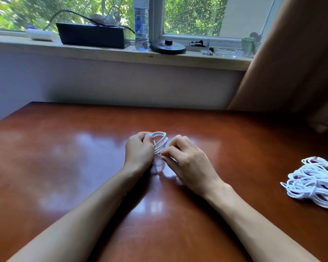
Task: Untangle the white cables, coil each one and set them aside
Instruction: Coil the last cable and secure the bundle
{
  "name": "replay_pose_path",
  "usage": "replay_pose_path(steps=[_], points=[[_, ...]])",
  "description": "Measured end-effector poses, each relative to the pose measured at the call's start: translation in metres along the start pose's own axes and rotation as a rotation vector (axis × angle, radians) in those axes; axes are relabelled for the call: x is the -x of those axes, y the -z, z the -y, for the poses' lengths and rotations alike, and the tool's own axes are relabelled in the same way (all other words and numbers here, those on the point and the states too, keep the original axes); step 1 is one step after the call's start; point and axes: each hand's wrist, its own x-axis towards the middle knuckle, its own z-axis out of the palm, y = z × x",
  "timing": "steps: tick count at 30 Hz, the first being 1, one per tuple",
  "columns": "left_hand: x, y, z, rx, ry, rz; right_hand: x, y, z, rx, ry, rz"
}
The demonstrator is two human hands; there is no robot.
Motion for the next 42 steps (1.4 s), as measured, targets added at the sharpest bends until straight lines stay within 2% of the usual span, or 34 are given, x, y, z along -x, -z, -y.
replay_pose_path(steps=[3,6,11,20,27,32,38,42], points=[[0.003,0.000,-0.002,-0.044,-0.062,0.001,-0.003,0.002,-0.001,0.049,0.067,-0.046],[0.006,-0.003,-0.002,-0.050,-0.107,0.036,0.000,0.001,-0.003,0.003,0.048,-0.030],[0.010,-0.007,-0.001,-0.028,-0.112,0.129,0.003,0.008,-0.003,-0.039,-0.162,-0.083],[0.026,-0.008,-0.010,0.070,-0.305,0.227,0.001,0.011,-0.002,-0.137,-0.457,-0.133],[0.031,-0.013,-0.015,0.220,-0.219,0.435,-0.002,0.009,-0.008,-0.250,-0.664,-0.187],[0.034,-0.007,-0.018,0.032,-0.438,0.482,-0.004,0.014,-0.014,-0.311,-0.901,-0.141],[0.035,-0.005,-0.018,-0.013,-0.441,0.593,-0.003,0.018,-0.021,-0.347,-0.998,-0.028],[0.031,-0.005,-0.019,-0.009,-0.421,0.597,-0.003,0.016,-0.024,-0.374,-1.010,-0.036]])
